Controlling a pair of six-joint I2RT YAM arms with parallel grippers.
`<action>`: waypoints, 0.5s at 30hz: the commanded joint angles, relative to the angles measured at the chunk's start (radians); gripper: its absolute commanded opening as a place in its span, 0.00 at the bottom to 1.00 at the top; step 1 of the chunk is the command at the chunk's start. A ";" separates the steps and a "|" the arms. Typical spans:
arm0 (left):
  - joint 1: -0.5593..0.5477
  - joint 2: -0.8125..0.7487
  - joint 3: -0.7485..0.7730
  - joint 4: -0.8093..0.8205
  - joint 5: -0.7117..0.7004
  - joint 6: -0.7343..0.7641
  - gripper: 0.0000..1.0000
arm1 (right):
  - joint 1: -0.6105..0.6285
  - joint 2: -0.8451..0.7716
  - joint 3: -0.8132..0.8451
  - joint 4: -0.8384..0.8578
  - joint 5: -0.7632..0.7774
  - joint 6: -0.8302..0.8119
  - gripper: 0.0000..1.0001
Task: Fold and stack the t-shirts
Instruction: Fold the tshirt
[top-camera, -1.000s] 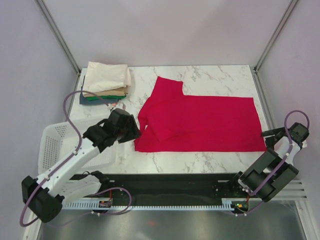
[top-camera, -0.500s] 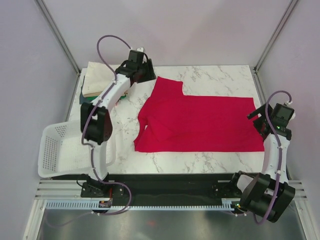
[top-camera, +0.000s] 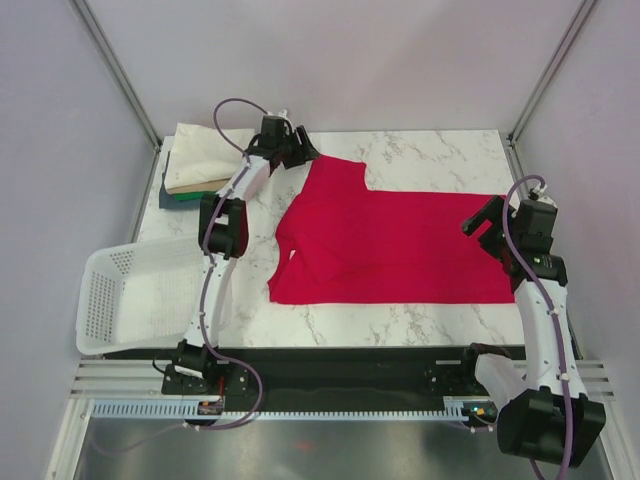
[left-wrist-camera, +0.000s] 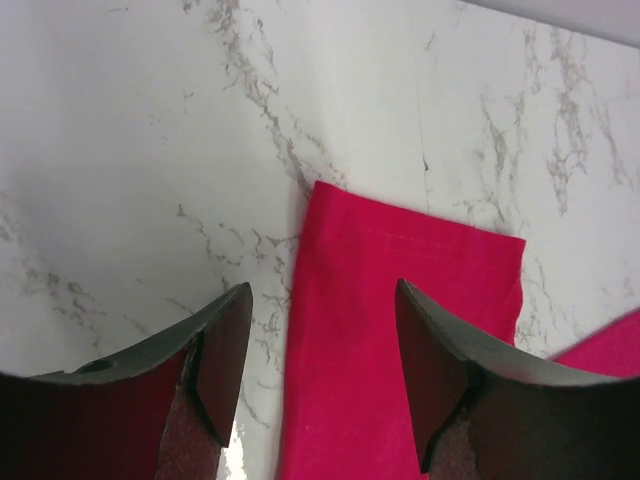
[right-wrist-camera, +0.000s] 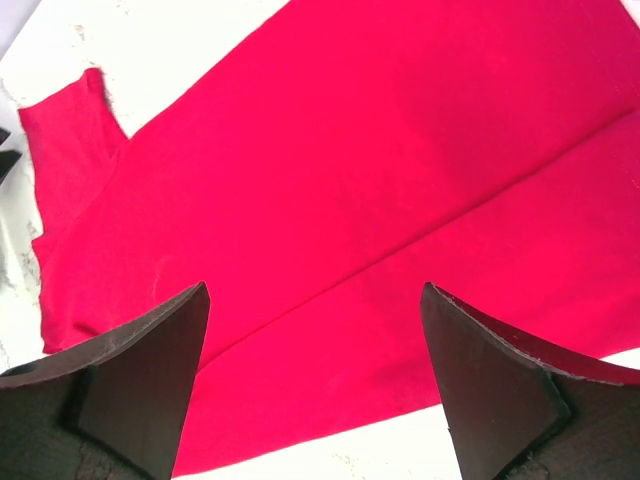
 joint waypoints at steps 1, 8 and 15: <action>-0.010 0.035 0.046 0.109 0.063 -0.078 0.67 | 0.017 -0.043 0.013 -0.019 0.006 -0.019 0.95; -0.012 0.092 0.063 0.152 0.081 -0.183 0.66 | 0.023 -0.060 0.009 -0.047 0.017 -0.048 0.95; -0.018 0.114 0.064 0.161 0.109 -0.244 0.49 | 0.023 -0.055 -0.007 -0.047 0.017 -0.054 0.95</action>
